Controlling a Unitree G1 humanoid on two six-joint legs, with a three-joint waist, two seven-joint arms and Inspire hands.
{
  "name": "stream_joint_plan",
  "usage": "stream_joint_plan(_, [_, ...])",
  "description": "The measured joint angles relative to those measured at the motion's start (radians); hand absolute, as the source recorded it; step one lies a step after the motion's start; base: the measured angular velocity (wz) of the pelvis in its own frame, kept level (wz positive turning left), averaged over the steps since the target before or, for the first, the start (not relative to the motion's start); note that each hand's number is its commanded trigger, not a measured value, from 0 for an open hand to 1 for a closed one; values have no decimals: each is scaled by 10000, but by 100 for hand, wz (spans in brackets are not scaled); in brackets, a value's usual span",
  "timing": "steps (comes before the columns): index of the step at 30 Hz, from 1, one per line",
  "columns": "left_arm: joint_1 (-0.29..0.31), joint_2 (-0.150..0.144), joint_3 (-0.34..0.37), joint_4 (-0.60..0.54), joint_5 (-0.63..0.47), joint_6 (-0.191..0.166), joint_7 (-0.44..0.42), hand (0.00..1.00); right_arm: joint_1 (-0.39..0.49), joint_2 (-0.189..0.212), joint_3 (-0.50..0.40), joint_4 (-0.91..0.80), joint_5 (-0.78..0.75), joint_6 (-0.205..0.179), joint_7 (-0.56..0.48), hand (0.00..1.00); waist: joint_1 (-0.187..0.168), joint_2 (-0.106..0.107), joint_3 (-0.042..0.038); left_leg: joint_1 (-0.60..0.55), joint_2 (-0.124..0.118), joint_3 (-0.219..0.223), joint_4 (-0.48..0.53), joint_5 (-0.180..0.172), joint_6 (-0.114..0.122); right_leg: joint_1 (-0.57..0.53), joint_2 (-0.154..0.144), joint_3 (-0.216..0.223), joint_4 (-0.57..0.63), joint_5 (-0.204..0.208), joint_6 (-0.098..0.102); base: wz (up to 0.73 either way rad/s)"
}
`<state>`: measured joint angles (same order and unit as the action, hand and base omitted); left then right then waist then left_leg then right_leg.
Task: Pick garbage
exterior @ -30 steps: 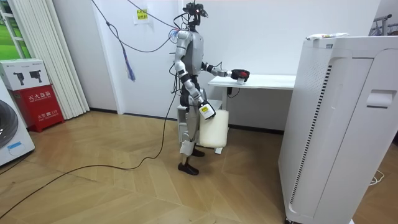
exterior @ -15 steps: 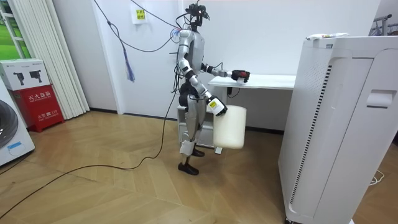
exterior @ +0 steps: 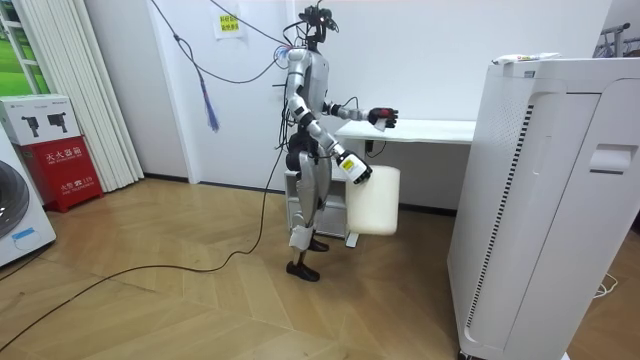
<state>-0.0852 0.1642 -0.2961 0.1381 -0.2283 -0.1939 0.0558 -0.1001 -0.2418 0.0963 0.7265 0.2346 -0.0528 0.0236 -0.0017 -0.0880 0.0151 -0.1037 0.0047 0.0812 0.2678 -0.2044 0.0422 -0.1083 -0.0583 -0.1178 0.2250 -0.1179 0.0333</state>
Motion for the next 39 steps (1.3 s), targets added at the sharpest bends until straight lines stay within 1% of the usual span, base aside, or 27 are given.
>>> stream_joint_plan(3, [3,-50,-131,2,-53,0,-513,100,-86,12,3,-4,0,-26,-4,100,-37,25,-5,33,8,26,3,1,0,13,8,44,2,1,-1,-4])
stream_joint_plan(5, [3,-45,-359,29,-82,1,-792,100,-181,12,22,-4,-1,-32,-175,100,-39,71,19,17,7,85,14,1,2,-20,7,108,11,1,-1,-6])
stream_joint_plan(7, [2,-58,-539,101,-121,13,-1064,100,-248,14,83,-3,0,-32,-272,100,-37,110,23,-23,12,152,19,-3,8,-108,2,151,79,1,-1,-8])
stream_joint_plan(9, [2,-141,-621,228,-203,52,-1275,100,-360,51,105,-4,2,-32,-309,100,-54,142,44,-88,24,240,51,-3,8,-230,3,223,167,0,-1,-12])
stream_joint_plan(10, [-1,-228,-649,354,-257,78,-1336,97,-457,81,140,-2,12,-32,-333,100,-69,162,59,-131,26,264,51,-3,9,-309,6,271,196,1,-1,-9])
stream_joint_plan(11, [0,-313,-725,521,-257,173,-1343,95,-509,100,328,0,15,-32,-382,100,-134,178,69,-140,24,273,52,-3,9,-330,3,270,220,0,-1,-7])
stream_joint_plan(12, [-1,-329,-787,589,-256,252,-1352,93,-514,118,418,0,14,-32,-418,100,-153,179,70,-140,27,276,54,-2,10,-340,3,270,239,0,-1,0])
stream_joint_plan(13, [-2,-342,-915,679,-256,405,-1382,89,-514,173,535,0,14,-31,-458,100,-199,182,74,-151,37,280,53,-3,9,-371,5,263,274,0,-1,0])
stream_joint_plan(14, [-2,-346,-983,723,-256,458,-1389,87,-515,184,614,0,14,-31,-452,100,-210,183,75,-164,39,288,54,-3,9,-396,5,264,292,0,-1,-3])
stream_joint_plan(15, [-2,-350,-1095,744,-255,587,-1411,85,-515,196,783,0,15,-30,-452,100,-230,183,75,-212,42,305,56,-3,9,-452,4,267,308,0,-1,0])
stream_joint_plan(16, [-2,-346,-1191,744,-254,654,-1469,83,-514,271,804,2,14,-25,-424,100,-247,189,89,-258,44,307,63,-3,9,-502,3,268,313,0,-1,0])
stream_joint_plan(17, [-2,-346,-1291,743,-262,673,-1481,83,-514,334,803,18,12,-21,-423,100,-264,204,104,-284,45,312,80,-3,10,-518,0,256,317,0,-1,0])
stream_joint_plan(18, [-2,-346,-1339,742,-269,678,-1482,85,-514,350,803,33,12,-17,-420,100,-273,215,111,-294,47,311,92,-3,10,-520,-2,246,320,0,-1,3])
stream_joint_plan(20, [-3,-345,-1482,740,-295,682,-1482,85,-532,394,799,45,13,-17,-421,100,-335,268,147,-325,52,311,85,-8,17,-550,-17,202,326,0,-1,2])
stream_joint_plan(21, [-3,-346,-1511,740,-295,689,-1482,74,-540,427,798,45,5,-17,-422,100,-346,273,150,-338,52,318,84,-7,17,-565,-16,205,328,0,-1,0])
stream_joint_plan(22, [-3,-346,-1554,740,-295,693,-1482,54,-556,525,798,45,0,-17,-422,100,-397,280,152,-376,58,322,90,-7,17,-599,-15,201,333,-1,-2,0])
stream_joint_plan(23, [-3,-348,-1598,740,-296,697,-1482,0,-561,589,800,45,-7,-17,-386,100,-470,287,154,-424,63,344,114,-7,17,-644,-16,190,342,-1,-2,0])
stream_joint_plan(26, [-3,-352,-1719,740,-295,697,-1482,0,-621,651,801,72,-13,-17,-311,100,-518,312,171,-502,65,430,207,-7,17,-728,-21,245,374,-1,-2,-7])
stream_joint_plan(30, [-51,-383,-2007,740,-296,695,-1480,0,-911,894,945,432,0,-26,-313,100,-637,341,191,-513,55,495,241,-7,17,-765,-30,292,393,-2,-2,-4])
stream_joint_plan(32, [-168,-460,-2007,749,-299,689,-1472,0,-1126,955,1272,674,-2,-26,-207,100,-765,375,213,-517,57,521,243,-7,18,-843,-35,304,515,-3,-2,-2])
stream_joint_plan(33, [-228,-492,-2016,758,-299,689,-1472,0,-1143,969,1315,684,-6,-26,-198,100,-767,389,223,-524,56,529,244,-7,19,-856,-35,311,526,-2,-2,-6])
stream_joint_plan(34, [-349,-592,-2016,766,-299,684,-1472,0,-1156,983,1384,695,-5,-26,-206,100,-764,415,239,-539,52,539,242,-9,23,-873,-36,324,528,-2,-2,0])
stream_joint_plan(37, [-505,-762,-2017,766,-295,604,-1472,0,-1157,988,1504,771,1,-26,-197,100,-755,437,253,-551,52,554,231,-10,27,-970,-28,360,669,-7,-10,-5])
stream_joint_plan(39, [-557,-799,-2074,769,-295,599,-1472,0,-1145,992,1654,931,-15,-5,-176,100,-730,449,260,-615,52,567,247,-7,30,-1063,-28,381,718,-18,-29,-6])
